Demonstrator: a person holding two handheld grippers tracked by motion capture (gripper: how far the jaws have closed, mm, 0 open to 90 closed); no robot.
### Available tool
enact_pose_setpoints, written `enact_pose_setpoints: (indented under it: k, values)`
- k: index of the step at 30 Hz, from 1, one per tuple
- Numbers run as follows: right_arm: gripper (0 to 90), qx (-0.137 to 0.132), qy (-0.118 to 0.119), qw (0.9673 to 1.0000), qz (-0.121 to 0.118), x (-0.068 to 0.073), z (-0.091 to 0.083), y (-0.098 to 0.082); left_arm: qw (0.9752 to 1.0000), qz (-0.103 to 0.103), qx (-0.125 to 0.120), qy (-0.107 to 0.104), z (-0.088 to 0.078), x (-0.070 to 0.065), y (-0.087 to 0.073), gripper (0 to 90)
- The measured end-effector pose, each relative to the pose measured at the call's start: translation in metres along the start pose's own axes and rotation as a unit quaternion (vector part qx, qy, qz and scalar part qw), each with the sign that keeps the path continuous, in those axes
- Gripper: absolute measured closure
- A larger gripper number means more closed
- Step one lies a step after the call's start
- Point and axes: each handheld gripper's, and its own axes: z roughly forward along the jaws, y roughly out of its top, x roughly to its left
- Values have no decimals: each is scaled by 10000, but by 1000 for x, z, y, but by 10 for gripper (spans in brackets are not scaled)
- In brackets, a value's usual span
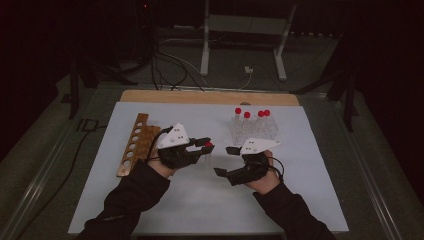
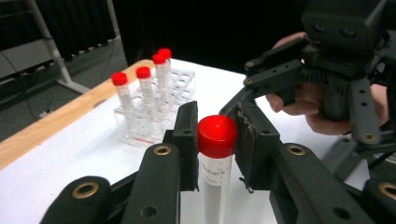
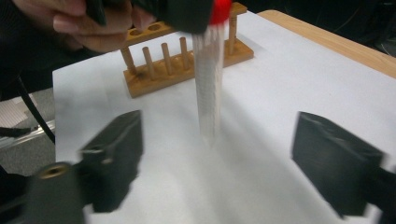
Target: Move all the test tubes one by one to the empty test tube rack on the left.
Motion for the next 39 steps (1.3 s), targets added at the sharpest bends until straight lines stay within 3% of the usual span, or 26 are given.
enact_pose_setpoints:
  k: [5,8,14,21,31,33,34,39]
  values:
    - [0,-122,-148,9997,130,-2,-8,-3,9998,-34,-104,144,-9,9,5,724]
    - [0,-184,-60,9998,92,-2,-14,-4,9995,-29,-165,282,-17,17,9,724]
    - [0,-220,-112,9997,90,-3,-21,-8,9982,-24,-202,555,-31,31,17,724]
    - [0,-340,-136,9993,64,-3,-25,-9,9960,-151,-255,843,-45,49,19,724]
    - [0,-370,-103,9992,98,-4,-25,-12,9893,-363,-277,1387,-69,81,15,724]
    - [0,-386,-86,9992,88,-5,-25,-12,9866,-411,-270,1556,-75,90,15,724]
    - [0,-386,-86,9992,88,-5,-25,-12,9866,-411,-270,1556,-75,90,15,724]
    - [0,-404,-50,9991,100,-6,-26,-12,9816,-480,-253,1830,-86,104,12,725]
